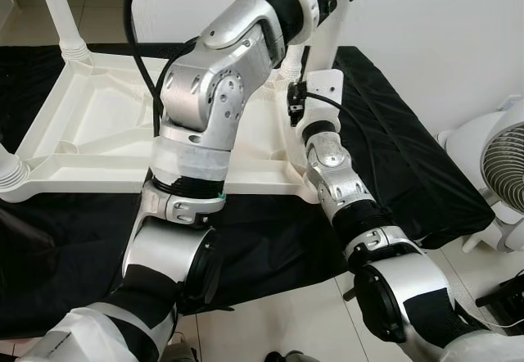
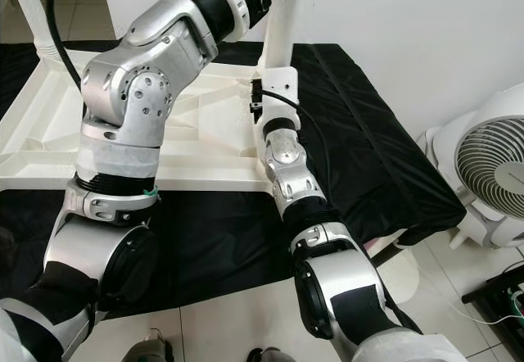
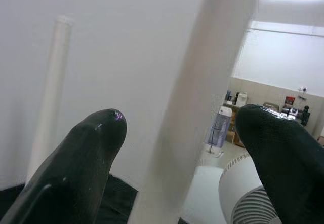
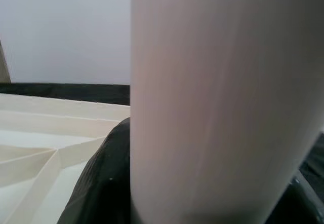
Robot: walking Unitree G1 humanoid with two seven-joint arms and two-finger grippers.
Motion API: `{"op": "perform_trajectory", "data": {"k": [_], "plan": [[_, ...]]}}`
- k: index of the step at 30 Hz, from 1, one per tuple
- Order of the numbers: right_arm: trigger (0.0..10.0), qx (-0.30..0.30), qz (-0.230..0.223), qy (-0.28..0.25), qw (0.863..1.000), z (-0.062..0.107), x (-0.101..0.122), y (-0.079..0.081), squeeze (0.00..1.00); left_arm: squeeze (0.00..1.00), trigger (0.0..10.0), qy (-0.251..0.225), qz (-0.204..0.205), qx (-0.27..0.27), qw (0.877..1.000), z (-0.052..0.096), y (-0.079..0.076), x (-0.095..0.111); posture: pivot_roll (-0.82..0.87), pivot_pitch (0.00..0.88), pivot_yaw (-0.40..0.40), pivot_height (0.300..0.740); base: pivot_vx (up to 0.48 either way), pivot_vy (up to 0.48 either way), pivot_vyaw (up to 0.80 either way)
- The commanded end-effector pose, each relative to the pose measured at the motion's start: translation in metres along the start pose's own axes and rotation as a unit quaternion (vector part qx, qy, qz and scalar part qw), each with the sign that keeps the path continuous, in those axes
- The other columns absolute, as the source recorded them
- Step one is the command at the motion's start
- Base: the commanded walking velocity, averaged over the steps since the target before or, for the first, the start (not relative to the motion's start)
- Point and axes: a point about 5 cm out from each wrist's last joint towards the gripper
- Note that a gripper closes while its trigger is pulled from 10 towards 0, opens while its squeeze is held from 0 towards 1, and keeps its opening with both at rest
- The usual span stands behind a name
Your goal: Building children table
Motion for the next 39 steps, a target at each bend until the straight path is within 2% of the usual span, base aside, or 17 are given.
{"op": "perform_trajectory", "data": {"k": [1, 2, 3, 6, 9, 10, 12, 14, 17, 18, 20, 21, 24, 27, 31, 32, 39], "plan": [[10.0, -0.007, -0.028, 0.000, 1.000, -0.003, 0.005, -0.001, 0.00, 0.00, 10.0, -0.005, 0.004, -0.022, 1.000, 0.003, -0.002, -0.003, 0.11, 0.035, -0.082, 0.740, 0.000, 0.000, 0.00], [10.0, -0.016, -0.055, 0.007, 0.998, -0.003, 0.004, -0.004, 0.00, 0.00, 10.0, 0.002, 0.003, -0.015, 1.000, 0.009, 0.002, -0.010, 0.10, 0.034, -0.083, 0.740, 0.000, 0.000, 0.00], [10.0, -0.016, -0.055, 0.007, 0.998, -0.003, 0.004, -0.004, 0.00, 0.00, 10.0, 0.002, 0.003, -0.015, 1.000, 0.009, 0.002, -0.010, 0.10, 0.034, -0.083, 0.740, 0.000, 0.000, 0.00], [10.0, -0.018, -0.092, 0.013, 0.996, -0.002, 0.004, -0.010, 0.00, 0.00, 10.0, 0.019, -0.010, 0.006, 1.000, 0.026, 0.009, -0.027, 0.10, 0.034, -0.088, 0.740, 0.000, 0.000, 0.00], [10.0, -0.016, -0.092, 0.013, 0.996, -0.002, 0.004, -0.010, 0.00, 0.00, 10.0, 0.021, -0.012, 0.009, 1.000, 0.028, 0.010, -0.029, 0.10, 0.034, -0.088, 0.740, 0.000, 0.000, 0.00], [10.0, -0.005, -0.085, 0.013, 0.996, -0.001, 0.005, -0.011, 0.00, 0.00, 10.0, 0.043, -0.014, 0.055, 0.997, 0.037, 0.023, -0.045, 0.10, 0.032, -0.088, 0.740, 0.000, 0.000, 0.00], [10.0, -0.002, -0.076, 0.010, 0.997, 0.000, 0.006, -0.012, 0.00, 0.00, 10.0, 0.056, -0.019, 0.074, 0.996, 0.042, 0.029, -0.052, 0.10, 0.028, -0.086, 0.740, 0.000, 0.000, 0.00], [10.0, 0.008, -0.051, -0.002, 0.999, 0.002, 0.008, -0.015, 0.00, 0.00, 10.0, 0.087, -0.051, 0.098, 0.990, 0.052, 0.036, -0.065, 0.10, 0.027, -0.085, 0.740, 0.000, 0.000, 0.00], [10.0, -0.015, -0.046, -0.005, 0.999, 0.003, 0.008, -0.024, 0.00, 0.00, 10.0, 0.106, -0.042, 0.125, 0.986, 0.061, 0.043, -0.075, 0.10, 0.019, -0.077, 0.740, 0.000, 0.000, 0.00], [10.0, -0.028, -0.052, -0.001, 0.998, 0.004, 0.008, -0.034, 0.00, 0.00, 10.0, 0.099, -0.045, 0.170, 0.979, 0.074, 0.052, -0.080, 0.10, 0.019, -0.077, 0.740, 0.000, 0.000, 0.00], [10.0, -0.032, -0.055, 0.000, 0.998, 0.005, 0.007, -0.038, 0.00, 0.00, 10.0, 0.095, -0.060, 0.192, 0.975, 0.081, 0.057, -0.083, 0.11, 0.012, -0.072, 0.740, 0.000, 0.000, 0.00], [10.0, -0.028, -0.058, 0.001, 0.998, 0.007, 0.007, -0.043, 0.00, 0.00, 10.0, 0.115, -0.053, 0.228, 0.965, 0.093, 0.067, -0.093, 0.11, 0.009, -0.071, 0.740, 0.000, 0.000, 0.00], [10.0, -0.025, -0.061, 0.001, 0.998, 0.009, 0.007, -0.046, 0.00, 0.00, 10.0, 0.132, -0.046, 0.251, 0.958, 0.102, 0.073, -0.100, 0.11, 0.009, -0.071, 0.740, 0.000, 0.000, 0.00], [10.0, -0.009, -0.052, -0.001, 0.999, 0.016, 0.006, -0.052, 0.00, 0.00, 10.0, 0.154, -0.054, 0.317, 0.934, 0.122, 0.092, -0.108, 0.12, 0.005, -0.065, 0.740, 0.000, 0.000, 0.00], [10.0, -0.008, -0.042, -0.004, 0.999, 0.020, 0.005, -0.054, 0.00, 0.00, 10.0, 0.156, -0.064, 0.334, 0.927, 0.126, 0.096, -0.109, 0.12, 0.004, -0.060, 0.740, 0.000, 0.000, 0.00], [10.0, 0.002, -0.049, -0.001, 0.999, 0.026, 0.002, -0.058, 0.00, 0.00, 10.0, 0.162, -0.068, 0.356, 0.918, 0.134, 0.100, -0.112, 0.12, 0.006, -0.051, 0.740, 0.000, 0.000, 0.00], [10.0, 0.029, -0.031, 0.000, 0.999, 0.037, 0.003, -0.063, 0.00, 0.00, 10.0, 0.195, -0.100, 0.328, 0.919, 0.142, 0.091, -0.124, 0.13, 0.010, -0.024, 0.740, 0.000, 0.000, 0.00]]}}
Point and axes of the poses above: a point about 5 cm out from each wrist's last joint towards the gripper, its own z axis pointing back from the gripper into the wrist, its own x axis along the axis of the wrist's last joint, y = z × x, and after that the axes turned 12 degrees about -z, right-handed
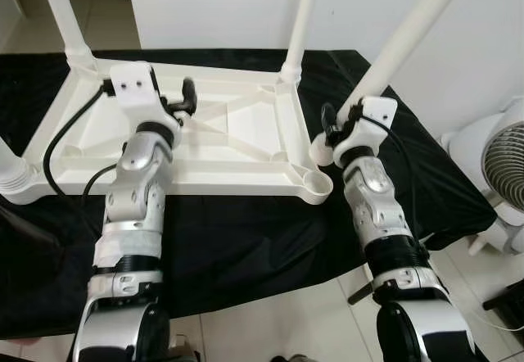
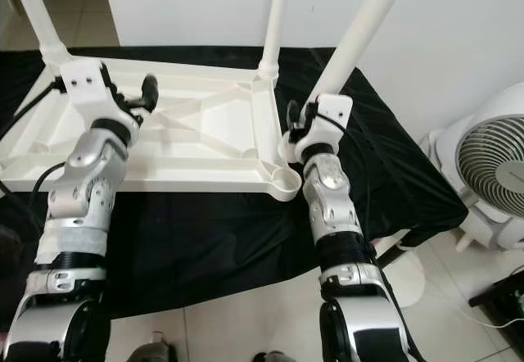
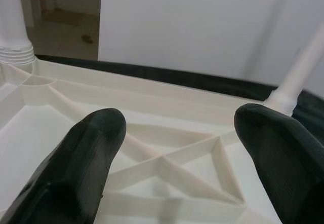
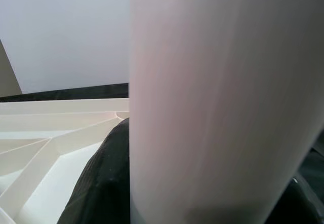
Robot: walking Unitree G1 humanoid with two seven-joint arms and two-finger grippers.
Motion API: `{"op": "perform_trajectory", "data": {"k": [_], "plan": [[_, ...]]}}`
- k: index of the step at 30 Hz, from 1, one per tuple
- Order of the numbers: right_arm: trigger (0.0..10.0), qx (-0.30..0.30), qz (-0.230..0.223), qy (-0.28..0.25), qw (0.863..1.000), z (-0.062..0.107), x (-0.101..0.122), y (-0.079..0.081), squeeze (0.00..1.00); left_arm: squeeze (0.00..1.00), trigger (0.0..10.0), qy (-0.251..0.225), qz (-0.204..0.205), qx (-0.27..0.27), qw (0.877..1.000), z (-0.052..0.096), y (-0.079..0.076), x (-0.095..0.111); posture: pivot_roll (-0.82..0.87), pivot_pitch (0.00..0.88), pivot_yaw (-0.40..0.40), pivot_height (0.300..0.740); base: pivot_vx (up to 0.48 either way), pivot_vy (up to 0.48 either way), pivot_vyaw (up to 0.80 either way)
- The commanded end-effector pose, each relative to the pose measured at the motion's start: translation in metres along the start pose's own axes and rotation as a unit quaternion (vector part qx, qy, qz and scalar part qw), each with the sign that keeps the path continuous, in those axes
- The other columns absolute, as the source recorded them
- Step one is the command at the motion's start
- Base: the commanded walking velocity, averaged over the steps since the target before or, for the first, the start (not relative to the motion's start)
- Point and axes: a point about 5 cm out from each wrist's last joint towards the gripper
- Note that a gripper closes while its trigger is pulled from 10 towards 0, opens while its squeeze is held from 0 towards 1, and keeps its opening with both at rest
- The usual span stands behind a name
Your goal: Building children table
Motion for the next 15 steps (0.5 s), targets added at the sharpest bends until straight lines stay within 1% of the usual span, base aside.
{"op": "perform_trajectory", "data": {"k": [1, 2, 3, 4, 5, 6, 7, 9, 10, 12, 14, 15], "plan": [[10.0, 0.014, 0.005, -0.006, 1.000, 0.000, 0.006, 0.001, 0.00, 0.00, 10.0, 0.001, -0.015, -0.032, 0.999, 0.003, -0.011, -0.004, 0.12, 0.010, -0.020, 0.740, 0.000, 0.000, 0.00], [10.0, 0.014, 0.005, -0.006, 1.000, 0.000, 0.006, 0.001, 0.00, 0.00, 10.0, 0.001, -0.015, -0.032, 0.999, 0.003, -0.011, -0.004, 0.12, 0.010, -0.020, 0.740, 0.000, 0.000, 0.00], [10.0, 0.023, 0.013, -0.005, 1.000, 0.001, 0.006, 0.002, 0.00, 0.00, 10.0, -0.017, -0.046, -0.052, 0.997, 0.007, -0.016, -0.005, 0.11, 0.012, -0.009, 0.740, 0.000, 0.000, 0.00], [10.0, 0.032, 0.016, -0.004, 0.999, 0.001, 0.007, 0.005, 0.00, 0.00, 10.0, -0.025, -0.058, -0.094, 0.994, 0.013, -0.025, -0.009, 0.11, 0.014, -0.007, 0.740, 0.000, 0.000, 0.00], [10.0, 0.041, 0.019, -0.004, 0.999, 0.001, 0.007, 0.007, 0.00, 0.00, 10.0, -0.036, -0.064, -0.126, 0.989, 0.019, -0.032, -0.013, 0.11, 0.015, -0.005, 0.740, 0.000, 0.000, 0.00], [10.0, 0.048, 0.021, -0.004, 0.999, 0.001, 0.008, 0.009, 0.00, 0.00, 10.0, -0.042, -0.059, -0.144, 0.987, 0.023, -0.036, -0.015, 0.11, 0.015, -0.005, 0.740, 0.000, 0.000, 0.00], [10.0, 0.051, 0.022, -0.004, 0.998, 0.001, 0.008, 0.010, 0.00, 0.00, 10.0, -0.043, -0.052, -0.151, 0.986, 0.025, -0.038, -0.017, 0.11, 0.015, -0.005, 0.740, 0.000, 0.000, 0.00], [10.0, 0.063, 0.026, -0.005, 0.998, 0.001, 0.009, 0.014, 0.00, 0.00, 10.0, -0.033, -0.067, -0.183, 0.980, 0.031, -0.044, -0.024, 0.11, 0.017, -0.012, 0.740, 0.000, 0.000, 0.00], [10.0, 0.063, 0.026, -0.005, 0.998, 0.001, 0.009, 0.014, 0.00, 0.00, 10.0, -0.033, -0.067, -0.183, 0.980, 0.031, -0.044, -0.024, 0.11, 0.017, -0.012, 0.740, 0.000, 0.000, 0.00], [10.0, 0.080, 0.023, -0.005, 0.996, 0.003, 0.010, 0.020, 0.00, 0.00, 10.0, -0.050, -0.084, -0.222, 0.970, 0.040, -0.051, -0.025, 0.11, 0.022, -0.018, 0.740, 0.000, 0.000, 0.00], [10.0, 0.096, 0.027, -0.004, 0.995, 0.004, 0.010, 0.024, 0.00, 0.00, 10.0, -0.059, -0.080, -0.256, 0.961, 0.048, -0.056, -0.025, 0.11, 0.026, -0.025, 0.740, 0.000, 0.000, 0.00], [10.0, 0.101, 0.029, -0.004, 0.994, 0.005, 0.010, 0.024, 0.00, 0.00, 10.0, -0.067, -0.085, -0.280, 0.954, 0.054, -0.059, -0.025, 0.11, 0.030, -0.031, 0.740, 0.000, 0.000, 0.00]]}}
Point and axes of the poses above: a point about 5 cm out from each wrist's last joint towards the gripper, its own z axis pointing back from the gripper into the wrist, its own x axis along the axis of the wrist's last joint, y = z × x, and after that the axes turned 12 degrees about -z, right-handed
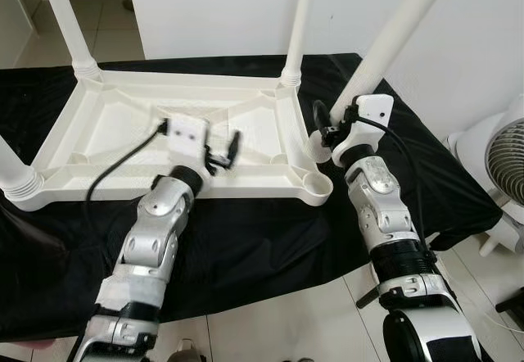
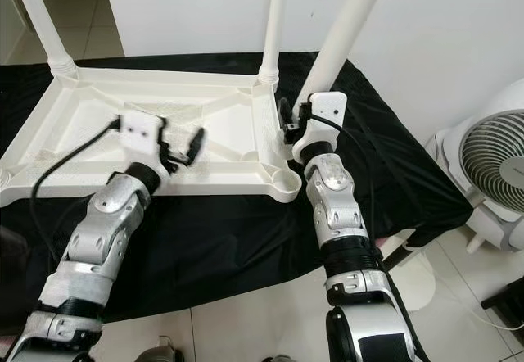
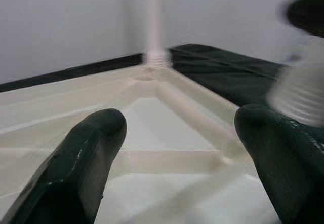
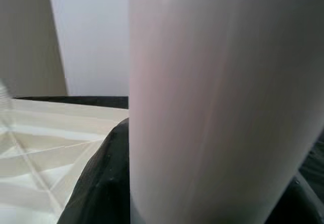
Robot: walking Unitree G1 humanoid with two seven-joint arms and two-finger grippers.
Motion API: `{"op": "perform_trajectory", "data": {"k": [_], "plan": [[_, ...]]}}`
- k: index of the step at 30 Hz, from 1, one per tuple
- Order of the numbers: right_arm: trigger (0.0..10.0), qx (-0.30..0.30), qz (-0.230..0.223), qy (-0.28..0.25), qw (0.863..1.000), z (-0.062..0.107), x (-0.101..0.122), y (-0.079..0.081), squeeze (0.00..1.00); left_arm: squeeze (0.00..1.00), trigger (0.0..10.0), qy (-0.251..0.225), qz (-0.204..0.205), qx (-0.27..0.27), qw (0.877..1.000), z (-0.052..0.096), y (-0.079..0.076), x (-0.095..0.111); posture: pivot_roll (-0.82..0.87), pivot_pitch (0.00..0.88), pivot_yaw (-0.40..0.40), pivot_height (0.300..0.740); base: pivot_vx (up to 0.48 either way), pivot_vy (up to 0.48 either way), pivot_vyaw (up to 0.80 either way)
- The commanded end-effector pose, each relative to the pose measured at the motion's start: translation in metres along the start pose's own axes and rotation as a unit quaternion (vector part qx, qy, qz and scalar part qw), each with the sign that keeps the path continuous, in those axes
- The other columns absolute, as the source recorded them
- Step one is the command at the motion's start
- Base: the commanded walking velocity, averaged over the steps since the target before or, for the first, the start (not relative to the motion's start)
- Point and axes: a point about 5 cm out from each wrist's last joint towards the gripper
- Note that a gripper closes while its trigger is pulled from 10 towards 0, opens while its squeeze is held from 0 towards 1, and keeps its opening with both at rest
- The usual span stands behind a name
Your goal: Building children table
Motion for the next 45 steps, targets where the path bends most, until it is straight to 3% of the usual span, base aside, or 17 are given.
{"op": "perform_trajectory", "data": {"k": [1, 5, 9, 12, 18, 20, 27, 37, 45], "plan": [[10.0, 0.017, 0.006, 0.000, 1.000, 0.000, 0.002, 0.005, 0.00, 0.00, 10.0, -0.027, -0.014, -0.057, 0.998, 0.006, -0.012, 0.006, 0.11, 0.030, -0.031, 0.740, 0.000, 0.000, 0.00], [10.0, 0.033, 0.005, 0.007, 0.999, 0.005, -0.001, 0.007, 0.00, 0.00, 10.0, -0.034, -0.029, -0.119, 0.992, 0.019, -0.022, 0.003, 0.11, 0.035, -0.039, 0.740, 0.000, 0.000, 0.00], [10.0, 0.039, 0.014, 0.017, 0.999, 0.008, -0.005, 0.006, 0.00, 0.00, 10.0, -0.037, -0.035, -0.148, 0.988, 0.026, -0.026, 0.003, 0.11, 0.039, -0.041, 0.740, 0.000, 0.000, 0.00], [10.0, 0.036, 0.041, 0.050, 0.997, 0.013, -0.018, 0.003, 0.00, 0.00, 10.0, -0.031, -0.049, -0.178, 0.982, 0.031, -0.028, 0.001, 0.10, 0.044, -0.041, 0.740, 0.000, 0.000, 0.00], [10.0, 0.040, 0.051, 0.067, 0.996, 0.016, -0.025, 0.002, 0.00, 0.00, 10.0, -0.031, -0.056, -0.185, 0.981, 0.033, -0.029, 0.001, 0.11, 0.051, -0.047, 0.740, 0.000, 0.000, 0.00], [10.0, 0.051, 0.072, 0.085, 0.992, 0.021, -0.033, 0.002, 0.00, 0.00, 10.0, -0.026, -0.058, -0.187, 0.980, 0.034, -0.030, -0.001, 0.11, 0.054, -0.052, 0.740, 0.000, 0.000, 0.00], [10.0, 0.060, 0.080, 0.104, 0.990, 0.035, -0.039, 0.000, 0.00, 0.00, 10.0, -0.021, -0.048, -0.192, 0.980, 0.035, -0.033, 0.001, 0.11, 0.058, -0.055, 0.740, 0.000, 0.000, 0.00], [10.0, 0.102, 0.080, 0.115, 0.985, 0.047, -0.047, 0.004, 0.00, 0.00, 10.0, -0.019, -0.038, -0.196, 0.980, 0.036, -0.035, 0.001, 0.12, 0.056, -0.050, 0.740, 0.000, 0.000, 0.00], [10.0, 0.115, 0.053, 0.117, 0.985, 0.053, -0.055, 0.002, 0.00, 0.00, 10.0, -0.017, -0.037, -0.196, 0.980, 0.037, -0.034, 0.003, 0.13, 0.055, -0.049, 0.740, 0.000, 0.000, 0.00]]}}
Point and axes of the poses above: a point about 5 cm out from each wrist's last joint towards the gripper, its own z axis pointing back from the gripper into the wrist, its own x axis along the axis of the wrist's last joint, y = z × x, and after that the axes turned 12 degrees about -z, right-handed
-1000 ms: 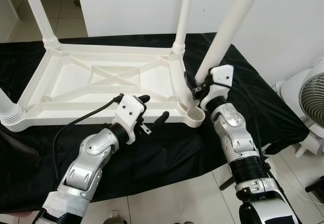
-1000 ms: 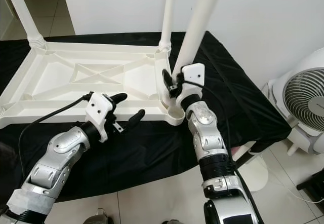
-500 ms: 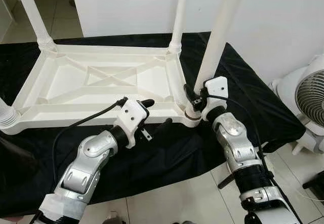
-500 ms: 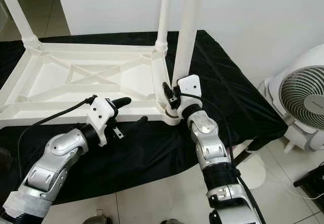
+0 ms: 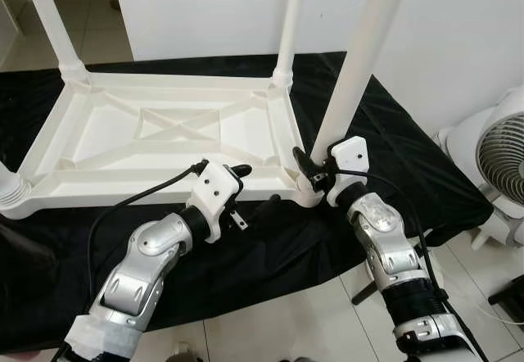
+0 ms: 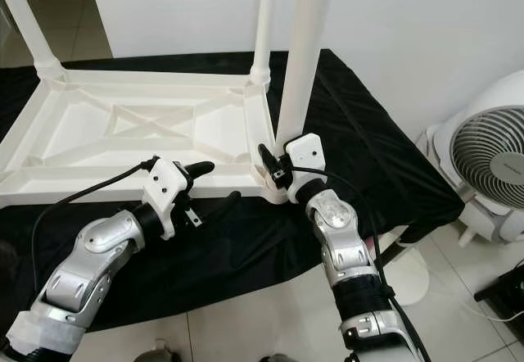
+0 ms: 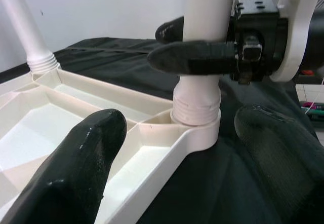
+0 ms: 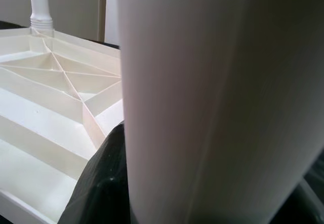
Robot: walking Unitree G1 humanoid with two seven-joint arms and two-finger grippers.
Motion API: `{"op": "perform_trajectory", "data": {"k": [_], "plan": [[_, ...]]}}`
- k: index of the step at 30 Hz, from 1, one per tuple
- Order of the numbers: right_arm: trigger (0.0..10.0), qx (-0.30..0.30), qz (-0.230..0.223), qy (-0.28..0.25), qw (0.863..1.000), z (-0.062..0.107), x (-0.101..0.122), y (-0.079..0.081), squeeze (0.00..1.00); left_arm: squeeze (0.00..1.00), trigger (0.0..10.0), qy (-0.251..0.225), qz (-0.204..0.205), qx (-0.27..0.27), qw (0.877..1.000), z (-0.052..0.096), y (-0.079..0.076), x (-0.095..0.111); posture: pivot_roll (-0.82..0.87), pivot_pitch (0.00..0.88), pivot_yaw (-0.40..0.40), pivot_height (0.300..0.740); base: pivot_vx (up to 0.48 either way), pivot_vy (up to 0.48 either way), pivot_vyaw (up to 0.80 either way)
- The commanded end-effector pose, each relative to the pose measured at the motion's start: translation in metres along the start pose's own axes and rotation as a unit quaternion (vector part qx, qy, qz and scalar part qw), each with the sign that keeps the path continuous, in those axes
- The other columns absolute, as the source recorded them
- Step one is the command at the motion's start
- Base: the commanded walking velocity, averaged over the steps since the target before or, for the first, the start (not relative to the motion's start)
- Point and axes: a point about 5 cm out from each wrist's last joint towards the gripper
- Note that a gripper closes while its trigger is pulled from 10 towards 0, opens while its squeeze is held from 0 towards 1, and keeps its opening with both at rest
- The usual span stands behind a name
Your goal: Building children table
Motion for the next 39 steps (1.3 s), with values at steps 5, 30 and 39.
{"op": "perform_trajectory", "data": {"k": [5, 30, 39], "plan": [[10.0, -0.010, -0.057, 0.046, 0.997, 0.011, -0.027, -0.001, 0.00, 0.00, 10.0, 0.008, 0.005, -0.002, 1.000, 0.004, -0.001, -0.001, 0.14, 0.052, -0.051, 0.740, 0.000, 0.000, 0.00], [10.0, -0.072, -0.131, 0.151, 0.977, -0.002, -0.046, -0.029, 0.00, 0.00, 10.0, 0.004, 0.003, 0.006, 1.000, 0.006, 0.001, 0.006, 0.15, 0.053, -0.061, 0.740, 0.000, 0.000, 0.00], [10.0, -0.127, -0.159, 0.176, 0.963, -0.001, -0.054, -0.042, 0.00, 0.00, 10.0, 0.003, 0.004, 0.007, 1.000, 0.006, 0.001, 0.008, 0.15, 0.056, -0.061, 0.740, 0.000, 0.000, 0.00]]}}
Point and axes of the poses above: a point about 5 cm out from each wrist's last joint towards the gripper, its own z axis pointing back from the gripper into the wrist, its own x axis along the axis of the wrist's last joint, y = z × x, and after that the axes turned 12 degrees about -z, right-handed
